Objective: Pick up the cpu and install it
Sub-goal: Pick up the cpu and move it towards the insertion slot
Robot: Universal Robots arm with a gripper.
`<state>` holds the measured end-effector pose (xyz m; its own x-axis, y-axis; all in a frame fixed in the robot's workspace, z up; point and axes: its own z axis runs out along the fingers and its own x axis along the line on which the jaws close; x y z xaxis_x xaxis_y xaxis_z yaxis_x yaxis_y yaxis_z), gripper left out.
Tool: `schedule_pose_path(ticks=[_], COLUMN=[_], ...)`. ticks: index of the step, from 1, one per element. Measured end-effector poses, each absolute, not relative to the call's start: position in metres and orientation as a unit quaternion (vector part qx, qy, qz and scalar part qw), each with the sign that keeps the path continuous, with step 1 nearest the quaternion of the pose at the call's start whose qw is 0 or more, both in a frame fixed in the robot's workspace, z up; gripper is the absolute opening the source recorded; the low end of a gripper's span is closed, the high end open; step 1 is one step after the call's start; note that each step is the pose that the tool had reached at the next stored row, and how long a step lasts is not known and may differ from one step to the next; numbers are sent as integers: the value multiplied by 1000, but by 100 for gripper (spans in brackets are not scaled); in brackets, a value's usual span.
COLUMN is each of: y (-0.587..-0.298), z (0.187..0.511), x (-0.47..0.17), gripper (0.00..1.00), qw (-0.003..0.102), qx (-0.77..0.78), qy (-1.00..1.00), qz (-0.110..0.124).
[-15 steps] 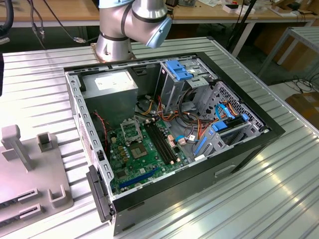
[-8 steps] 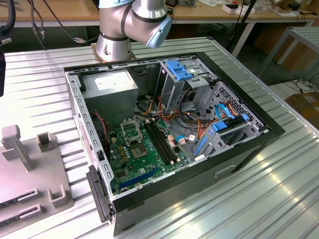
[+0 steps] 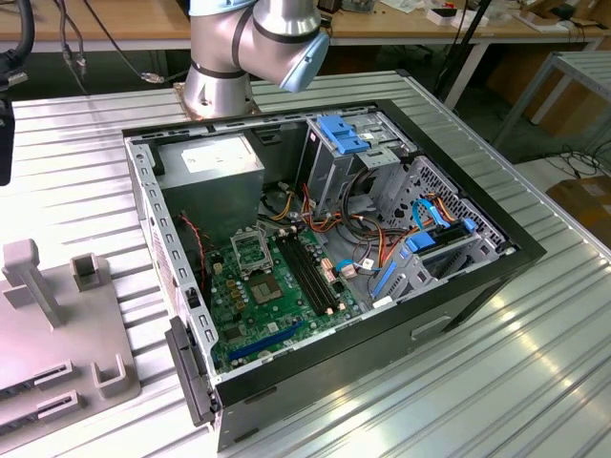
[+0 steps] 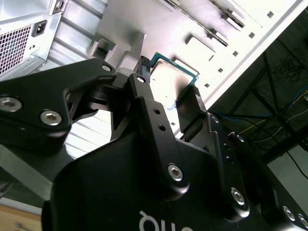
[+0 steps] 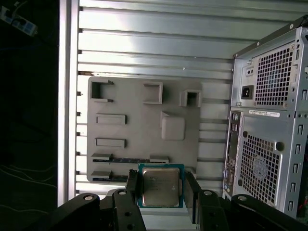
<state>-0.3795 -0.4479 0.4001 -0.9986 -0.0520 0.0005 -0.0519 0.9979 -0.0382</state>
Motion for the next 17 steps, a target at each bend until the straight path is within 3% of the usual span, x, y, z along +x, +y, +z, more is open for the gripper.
schedule_pose_path(ticks=[17], y=[-448], z=[399], x=[-376], gripper=[47], qw=[1], qx=[-26], qy=[999], qz=[-19])
